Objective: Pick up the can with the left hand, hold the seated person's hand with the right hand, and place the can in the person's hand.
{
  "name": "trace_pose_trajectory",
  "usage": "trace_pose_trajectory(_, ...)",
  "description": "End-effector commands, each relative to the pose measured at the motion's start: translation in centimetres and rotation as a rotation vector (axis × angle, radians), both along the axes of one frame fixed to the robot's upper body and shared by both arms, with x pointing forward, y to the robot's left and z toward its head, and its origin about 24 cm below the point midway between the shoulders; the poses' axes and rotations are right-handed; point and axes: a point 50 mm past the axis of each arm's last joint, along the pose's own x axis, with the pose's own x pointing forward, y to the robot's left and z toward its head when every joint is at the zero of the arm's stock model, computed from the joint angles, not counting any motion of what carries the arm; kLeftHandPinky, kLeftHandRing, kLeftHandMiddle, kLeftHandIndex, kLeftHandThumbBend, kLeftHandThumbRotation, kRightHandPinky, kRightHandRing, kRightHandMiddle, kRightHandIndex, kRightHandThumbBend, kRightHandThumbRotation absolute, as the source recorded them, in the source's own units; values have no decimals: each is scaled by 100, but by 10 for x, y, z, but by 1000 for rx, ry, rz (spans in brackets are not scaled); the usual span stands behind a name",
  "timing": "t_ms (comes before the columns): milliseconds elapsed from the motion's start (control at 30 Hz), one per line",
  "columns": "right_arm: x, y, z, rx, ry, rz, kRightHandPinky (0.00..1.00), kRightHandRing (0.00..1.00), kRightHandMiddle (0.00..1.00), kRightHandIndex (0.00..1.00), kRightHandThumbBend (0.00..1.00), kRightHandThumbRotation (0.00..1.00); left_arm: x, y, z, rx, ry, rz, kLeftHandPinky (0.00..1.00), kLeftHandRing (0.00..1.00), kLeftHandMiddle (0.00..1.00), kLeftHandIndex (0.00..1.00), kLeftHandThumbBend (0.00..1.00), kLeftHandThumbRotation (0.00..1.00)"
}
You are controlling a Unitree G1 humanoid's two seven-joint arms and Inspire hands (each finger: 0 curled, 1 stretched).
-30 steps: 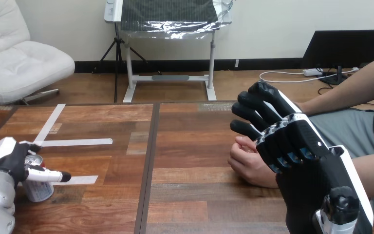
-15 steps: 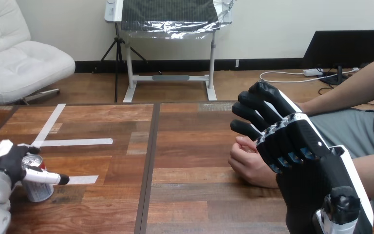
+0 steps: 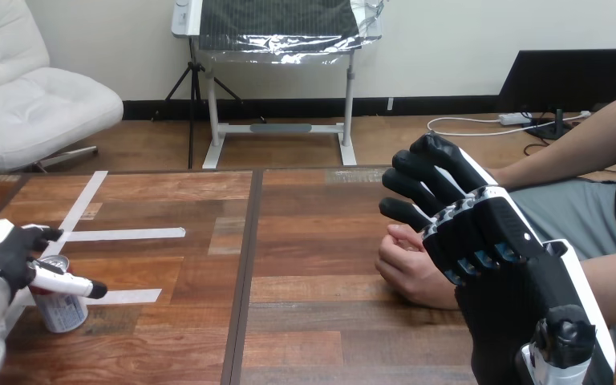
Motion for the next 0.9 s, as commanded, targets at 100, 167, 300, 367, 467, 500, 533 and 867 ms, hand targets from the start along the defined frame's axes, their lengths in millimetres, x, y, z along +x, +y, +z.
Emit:
trace_pose_trajectory(100, 2, 1, 12, 11, -74, 3, 85, 88, 88, 89, 99, 86, 6, 5, 24, 36, -61, -19, 73, 86, 89, 87, 93, 9)
trace_pose_trajectory(167, 2, 1, 12, 12, -74, 2, 85, 88, 88, 89, 99, 86, 6, 6, 23, 32, -58, -15, 73, 85, 89, 87, 93, 9)
trace_pose_trajectory(300, 2, 1, 11, 14, -74, 4, 86, 88, 88, 89, 99, 86, 5, 7, 23, 31, -56, -14, 73, 84, 88, 87, 92, 9)
trace_pose_trajectory(367, 2, 1, 11, 11, -77, 3, 86, 89, 88, 89, 99, 86, 5, 7, 23, 32, -55, -14, 73, 84, 88, 87, 92, 9)
trace_pose_trajectory(467, 2, 1, 12, 6, -79, 0, 86, 88, 88, 89, 98, 87, 4, 8, 23, 30, -55, -15, 72, 83, 87, 87, 92, 8)
trace_pose_trajectory(500, 2, 1, 12, 6, -77, 1, 86, 88, 88, 89, 99, 87, 4, 8, 23, 30, -55, -15, 72, 83, 87, 87, 92, 8)
trace_pose_trajectory(533, 2, 1, 12, 6, -77, 1, 86, 88, 88, 89, 99, 87, 4, 8, 23, 30, -55, -16, 72, 83, 87, 87, 92, 8)
trace_pose_trajectory(867, 2, 1, 12, 12, -72, 1, 86, 88, 88, 89, 99, 86, 1, 10, 23, 20, -52, -13, 71, 83, 87, 88, 92, 7)
